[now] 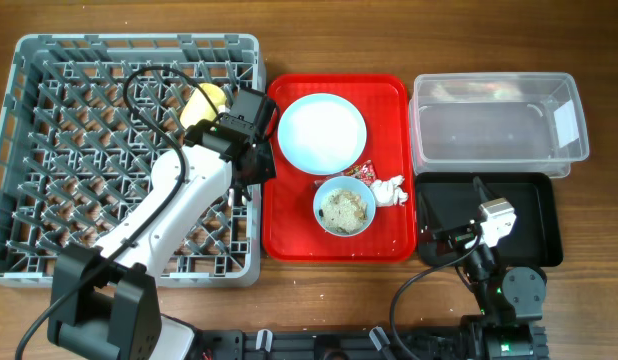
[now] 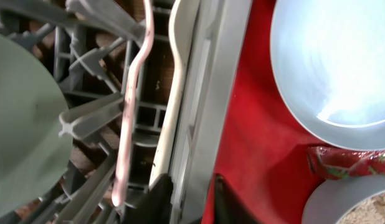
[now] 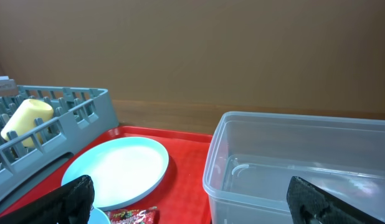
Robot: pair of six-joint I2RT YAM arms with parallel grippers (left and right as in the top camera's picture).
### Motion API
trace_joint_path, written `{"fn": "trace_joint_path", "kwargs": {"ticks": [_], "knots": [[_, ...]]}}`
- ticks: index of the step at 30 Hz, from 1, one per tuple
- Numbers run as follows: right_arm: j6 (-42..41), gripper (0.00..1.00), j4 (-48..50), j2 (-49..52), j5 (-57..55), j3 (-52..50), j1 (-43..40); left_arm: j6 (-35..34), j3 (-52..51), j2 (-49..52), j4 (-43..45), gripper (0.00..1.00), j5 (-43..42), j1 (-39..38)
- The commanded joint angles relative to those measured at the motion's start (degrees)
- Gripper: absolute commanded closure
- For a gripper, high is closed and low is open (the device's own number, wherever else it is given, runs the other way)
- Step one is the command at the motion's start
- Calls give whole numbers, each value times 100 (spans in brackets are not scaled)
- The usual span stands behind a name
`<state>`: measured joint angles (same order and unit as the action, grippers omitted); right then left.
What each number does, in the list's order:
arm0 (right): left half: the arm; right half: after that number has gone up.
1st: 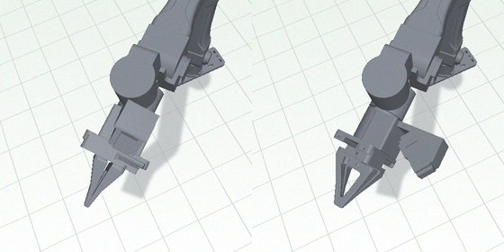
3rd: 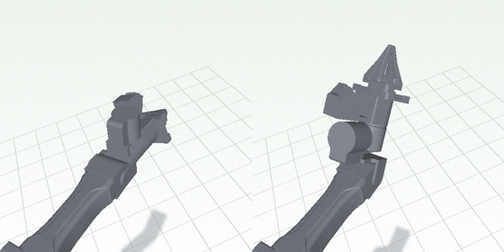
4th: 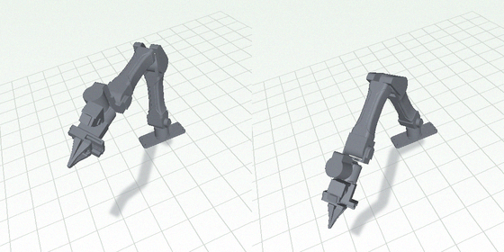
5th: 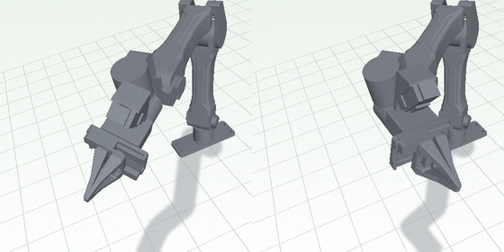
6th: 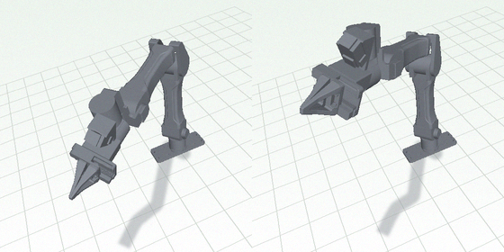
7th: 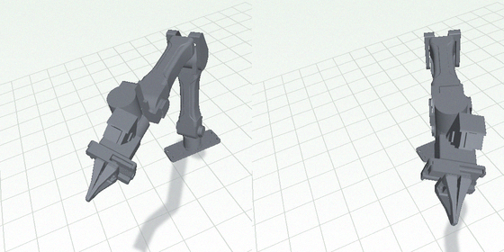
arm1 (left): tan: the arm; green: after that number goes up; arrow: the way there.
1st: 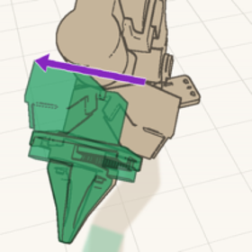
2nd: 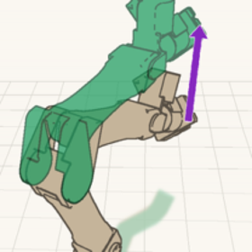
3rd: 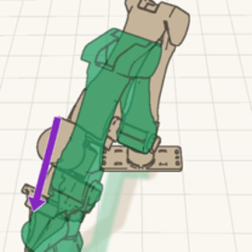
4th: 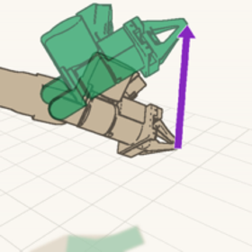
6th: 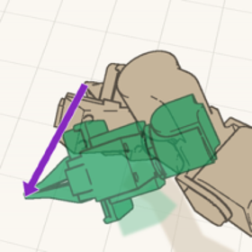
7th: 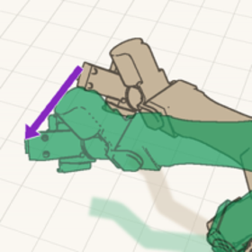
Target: Sort waste into correct bins and load items into the dishwasher rack
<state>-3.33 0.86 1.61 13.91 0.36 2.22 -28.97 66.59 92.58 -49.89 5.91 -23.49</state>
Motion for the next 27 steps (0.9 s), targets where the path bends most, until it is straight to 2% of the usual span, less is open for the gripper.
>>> {"fn": "trace_joint_path", "kwargs": {"ticks": [1, 5, 12, 13, 14, 15, 17, 21, 27], "knots": [[20, 0, 31, 7, 13, -7, 35, -129, -55, 46, 11, 73, 459, 15], [17, 0, 31, 7, 13, -7, 35, -129, 348, -76, -234, 69, 1012, 15], [17, 0, 31, 7, 13, -7, 35, -131, 1178, -750, -544, 58, 1029, 50], [17, 0, 31, 7, 13, -7, 35, -131, 1224, -894, -542, 47, 1045, 98], [17, 0, 31, 7, 13, -7, 35, -131, 1263, -1097, -542, 20, 1172, 184], [20, 0, 31, 7, 13, -7, 35, -131, 1272, -1320, -546, 7, 1423, 295], [20, 0, 31, 7, 13, -7, 35, -133, 1272, -1812, -575, 0, 1851, 538], [17, 0, 31, 7, 13, -7, 35, -157, 1272, -2992, -815, 0, 2275, 1209], [17, 0, 31, 7, 13, -7, 35, -153, 1272, -4374, -970, 0, 2267, 2085]]}}
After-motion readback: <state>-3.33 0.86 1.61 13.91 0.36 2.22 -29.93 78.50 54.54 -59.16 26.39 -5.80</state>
